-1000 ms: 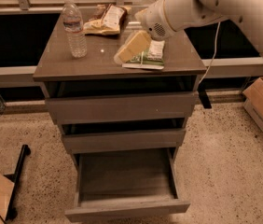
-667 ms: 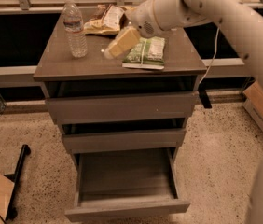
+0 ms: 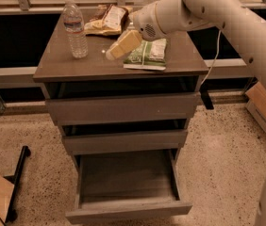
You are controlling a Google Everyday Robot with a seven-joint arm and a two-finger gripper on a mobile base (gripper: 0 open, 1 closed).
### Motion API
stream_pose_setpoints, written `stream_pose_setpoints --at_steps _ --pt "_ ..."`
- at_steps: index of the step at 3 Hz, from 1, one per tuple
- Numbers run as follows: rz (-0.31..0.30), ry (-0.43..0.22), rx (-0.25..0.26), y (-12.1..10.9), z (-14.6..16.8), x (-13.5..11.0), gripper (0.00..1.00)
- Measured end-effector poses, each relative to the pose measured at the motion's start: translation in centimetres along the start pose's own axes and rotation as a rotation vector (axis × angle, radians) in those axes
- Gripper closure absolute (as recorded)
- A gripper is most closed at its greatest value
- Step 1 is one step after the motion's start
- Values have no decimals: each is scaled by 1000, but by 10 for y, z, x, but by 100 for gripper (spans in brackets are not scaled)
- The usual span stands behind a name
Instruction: Place water bottle into bottom drawer
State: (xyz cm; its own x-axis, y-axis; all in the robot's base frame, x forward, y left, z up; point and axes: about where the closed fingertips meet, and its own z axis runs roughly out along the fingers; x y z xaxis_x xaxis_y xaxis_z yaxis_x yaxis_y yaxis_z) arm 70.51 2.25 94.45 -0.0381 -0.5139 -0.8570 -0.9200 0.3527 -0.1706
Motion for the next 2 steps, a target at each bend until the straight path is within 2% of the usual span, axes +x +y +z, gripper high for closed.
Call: stream_pose_setpoints --at_steps 1,2 --pt "32 -36 40 4 27 0 0" --pt "24 -94 102 -10 66 -13 0"
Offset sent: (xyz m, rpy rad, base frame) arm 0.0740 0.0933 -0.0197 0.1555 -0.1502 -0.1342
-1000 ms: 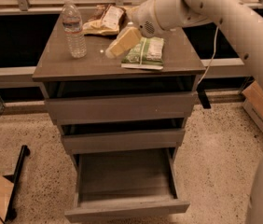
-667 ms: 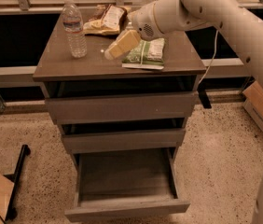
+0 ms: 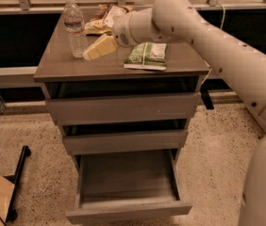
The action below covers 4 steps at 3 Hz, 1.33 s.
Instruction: Place water bottle into bottom drawer
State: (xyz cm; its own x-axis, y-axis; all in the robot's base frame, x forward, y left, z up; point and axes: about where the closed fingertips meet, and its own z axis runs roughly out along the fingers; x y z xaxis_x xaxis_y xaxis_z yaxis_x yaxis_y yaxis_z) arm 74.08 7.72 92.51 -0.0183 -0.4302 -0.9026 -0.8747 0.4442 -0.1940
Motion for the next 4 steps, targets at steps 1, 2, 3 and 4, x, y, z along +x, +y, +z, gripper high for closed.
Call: stream_pose_setpoints --at_steps 1,2,3,4 --pt "-28 -38 23 -11 34 -11 0" --pt "-46 -79 9 -21 69 -22 0" --pt "-58 -107 -30 -27 104 -31 0" --pt "-61 -128 -63 -32 130 -38 16"
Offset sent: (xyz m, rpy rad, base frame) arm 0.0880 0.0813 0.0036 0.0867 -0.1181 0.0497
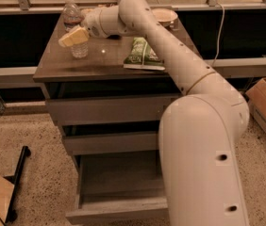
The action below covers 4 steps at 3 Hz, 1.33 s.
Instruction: Place water bottle into bottom drawer
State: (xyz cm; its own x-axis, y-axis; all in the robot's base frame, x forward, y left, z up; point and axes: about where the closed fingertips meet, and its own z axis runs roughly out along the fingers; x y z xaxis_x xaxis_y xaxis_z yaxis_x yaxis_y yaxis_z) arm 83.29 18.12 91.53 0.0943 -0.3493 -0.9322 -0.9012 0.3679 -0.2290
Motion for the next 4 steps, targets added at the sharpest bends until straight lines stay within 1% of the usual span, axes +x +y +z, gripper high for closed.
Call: stream_pose_setpoints --at_steps 1,2,3,4 --pt "7 -6 -11 -4 11 0 39" --pt "23 0 7 -9 7 3 63" --pt "29 5 39 -10 -13 -2 86" --pt "9 -18 23 4 -42 -18 100"
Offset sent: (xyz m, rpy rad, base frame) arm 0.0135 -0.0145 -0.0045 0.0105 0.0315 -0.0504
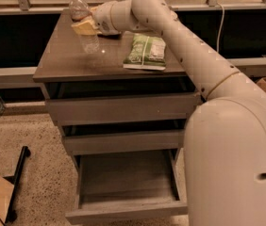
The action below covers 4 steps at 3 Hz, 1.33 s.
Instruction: Place water bottle into bottom drawer
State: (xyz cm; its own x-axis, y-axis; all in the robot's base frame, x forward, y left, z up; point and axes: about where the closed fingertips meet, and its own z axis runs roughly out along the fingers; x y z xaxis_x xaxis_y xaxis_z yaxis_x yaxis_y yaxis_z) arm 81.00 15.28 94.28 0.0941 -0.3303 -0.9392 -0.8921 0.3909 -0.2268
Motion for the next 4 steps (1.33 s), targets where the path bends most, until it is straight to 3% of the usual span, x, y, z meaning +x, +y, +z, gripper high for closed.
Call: stream_pose_setpoints --at_steps 1,2,3,4 --pt "-45 -7 -63 18 -28 -17 100" --pt "-70 -18 -180 49 -57 -21 100" --pt "-100 -8 -328 86 -81 -21 100" --pt "-98 -8 -427 121 -111 -16 100"
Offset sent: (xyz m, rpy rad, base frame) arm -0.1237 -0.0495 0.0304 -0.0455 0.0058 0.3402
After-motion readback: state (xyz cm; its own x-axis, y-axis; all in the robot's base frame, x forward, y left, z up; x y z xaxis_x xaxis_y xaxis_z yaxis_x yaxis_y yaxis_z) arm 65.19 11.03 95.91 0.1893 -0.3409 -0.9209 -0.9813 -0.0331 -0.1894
